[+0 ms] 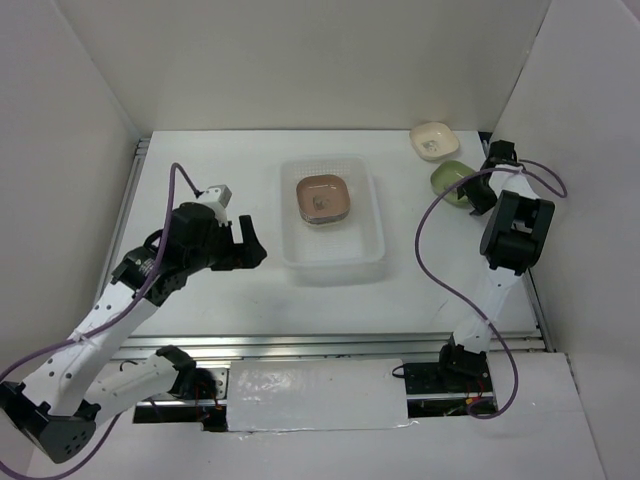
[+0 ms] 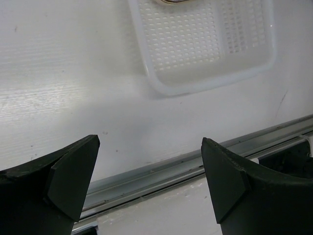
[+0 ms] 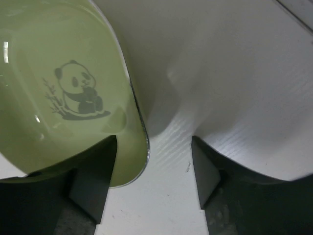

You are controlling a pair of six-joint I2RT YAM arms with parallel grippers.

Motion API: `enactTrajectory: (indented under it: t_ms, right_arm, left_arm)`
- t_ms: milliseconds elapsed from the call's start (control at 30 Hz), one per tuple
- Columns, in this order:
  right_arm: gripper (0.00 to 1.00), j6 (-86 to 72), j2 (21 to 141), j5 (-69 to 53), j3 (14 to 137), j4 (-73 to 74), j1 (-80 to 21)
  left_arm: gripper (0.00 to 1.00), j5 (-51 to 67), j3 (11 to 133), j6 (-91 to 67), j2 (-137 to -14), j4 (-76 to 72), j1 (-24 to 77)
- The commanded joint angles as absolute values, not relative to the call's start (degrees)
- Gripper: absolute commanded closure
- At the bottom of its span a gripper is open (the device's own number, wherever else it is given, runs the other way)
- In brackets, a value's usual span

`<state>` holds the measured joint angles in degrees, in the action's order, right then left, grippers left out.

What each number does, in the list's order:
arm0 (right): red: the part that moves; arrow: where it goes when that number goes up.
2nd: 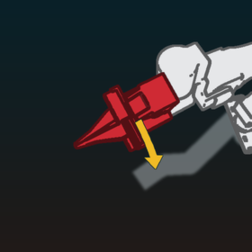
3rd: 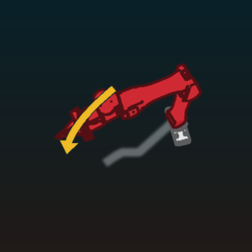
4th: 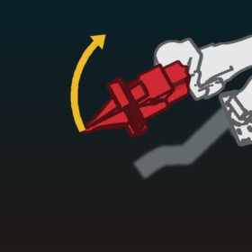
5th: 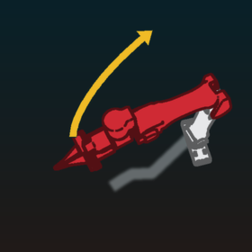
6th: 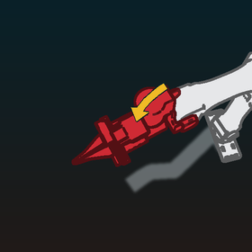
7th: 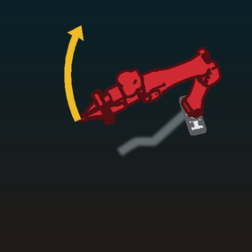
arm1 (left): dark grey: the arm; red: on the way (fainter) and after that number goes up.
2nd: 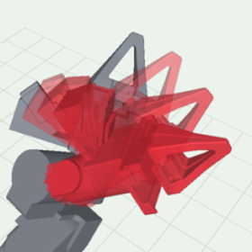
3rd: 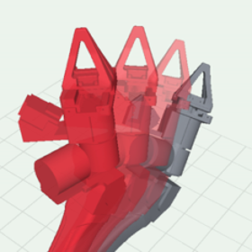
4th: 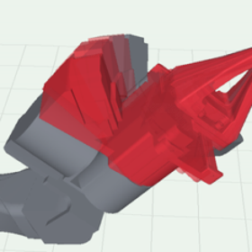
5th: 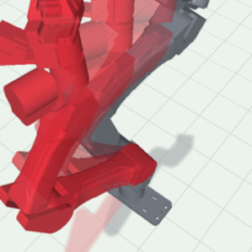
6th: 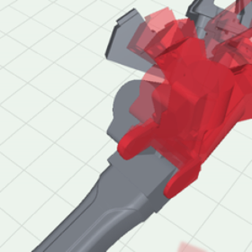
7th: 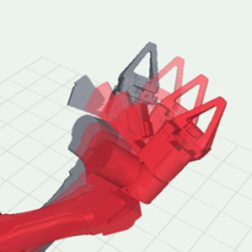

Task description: Place the plates into the plastic bin on the countertop

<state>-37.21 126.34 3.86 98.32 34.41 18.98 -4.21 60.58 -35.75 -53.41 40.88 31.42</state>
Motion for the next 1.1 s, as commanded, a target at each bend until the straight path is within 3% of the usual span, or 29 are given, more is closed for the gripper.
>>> enactTrajectory:
  t_ms: [0, 67, 100, 200, 367, 533, 833, 1067]
  right_arm:
    - [0.39, -36.7, 128.7, 4.1, 101.8, 37.4, 19.2]
    - [0.5, -36.3, 129.7, 3.6, 102.5, 38.1, 19.2]
    - [0.78, -36.1, 129.7, 3.4, 102.6, 38.2, 19.2]
    - [1.0, -36.5, 126.5, 5.2, 99.2, 37.4, 18.4]
    - [1.0, -37.0, 111.7, 9.1, 92.4, 35.3, 16.4]
    - [1.0, -34.8, 95.6, 11.5, 86.7, 34.7, 8.1]
    - [1.0, -31.5, 98.7, 7.6, 93.0, 41.1, -12.4]
    - [1.0, -32.3, 109.0, 5.9, 99.6, 40.8, -19.2]
  left_arm:
    - [0.01, -0.4, 60.0, -31.4, -52.3, 39.7, 28.1]
    - [0.01, 1.0, 59.4, -30.5, -51.9, 39.3, 26.6]
    - [0.01, 1.5, 58.6, -30.3, -51.8, 39.1, 25.2]
    - [0.01, 2.0, 57.3, -29.6, -51.2, 38.9, 23.1]
    - [0.01, -2.2, 55.2, -28.3, -49.4, 38.9, 21.6]
    - [0.01, -9.3, 52.1, -28.5, -47.5, 37.8, 20.5]
    - [0.01, -6.5, 50.9, -28.0, -44.2, 35.9, 15.3]
    - [0.01, -6.9, 50.1, -28.2, -42.0, 35.6, 17.3]
